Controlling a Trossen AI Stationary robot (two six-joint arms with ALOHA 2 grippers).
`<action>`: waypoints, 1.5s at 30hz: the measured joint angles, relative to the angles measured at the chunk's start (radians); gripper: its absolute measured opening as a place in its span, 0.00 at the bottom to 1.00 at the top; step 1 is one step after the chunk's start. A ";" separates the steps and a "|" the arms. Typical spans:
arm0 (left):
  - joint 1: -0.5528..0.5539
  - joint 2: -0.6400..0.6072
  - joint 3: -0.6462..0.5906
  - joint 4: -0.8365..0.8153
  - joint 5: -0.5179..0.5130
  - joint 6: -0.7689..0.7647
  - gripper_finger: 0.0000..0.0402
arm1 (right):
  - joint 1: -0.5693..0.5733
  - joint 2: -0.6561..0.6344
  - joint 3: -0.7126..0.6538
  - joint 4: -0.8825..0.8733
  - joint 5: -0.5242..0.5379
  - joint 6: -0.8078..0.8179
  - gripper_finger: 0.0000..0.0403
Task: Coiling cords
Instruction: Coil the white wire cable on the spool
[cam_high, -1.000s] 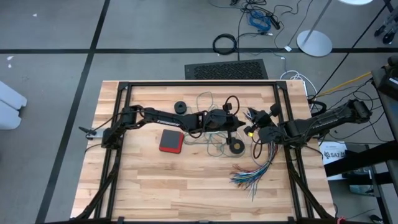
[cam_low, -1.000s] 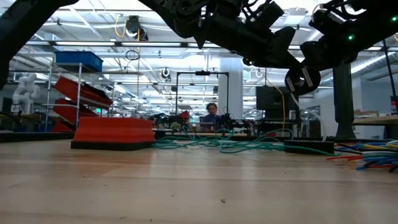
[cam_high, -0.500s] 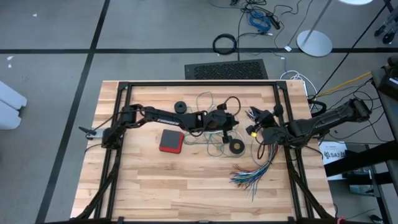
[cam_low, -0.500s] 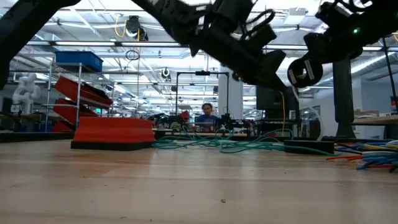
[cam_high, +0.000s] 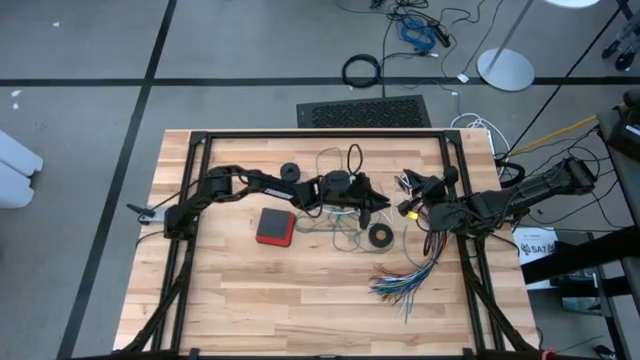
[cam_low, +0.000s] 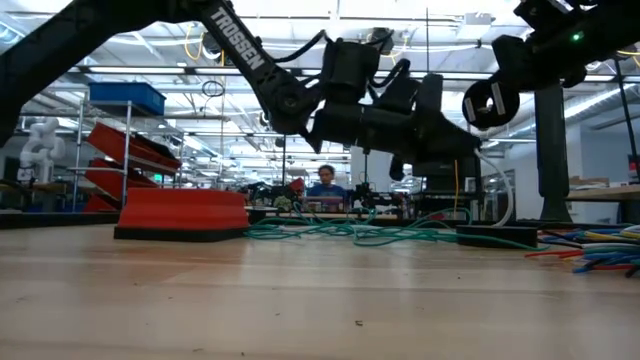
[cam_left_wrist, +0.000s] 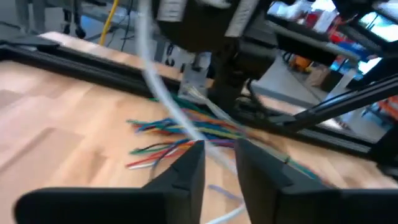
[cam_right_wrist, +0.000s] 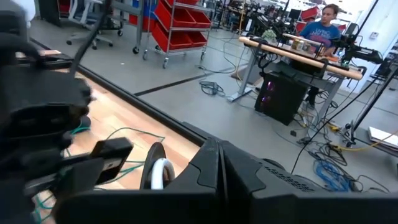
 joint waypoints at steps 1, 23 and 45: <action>-0.004 0.004 0.000 0.016 -0.001 -0.006 0.27 | 0.000 0.000 0.000 0.007 0.009 -0.009 0.00; -0.046 0.006 0.001 0.045 -0.210 -0.058 0.34 | -0.002 0.001 0.000 0.063 0.022 -0.079 0.00; -0.049 0.030 0.003 0.080 -0.228 -0.061 0.20 | -0.002 0.002 0.000 0.226 0.010 -0.202 0.00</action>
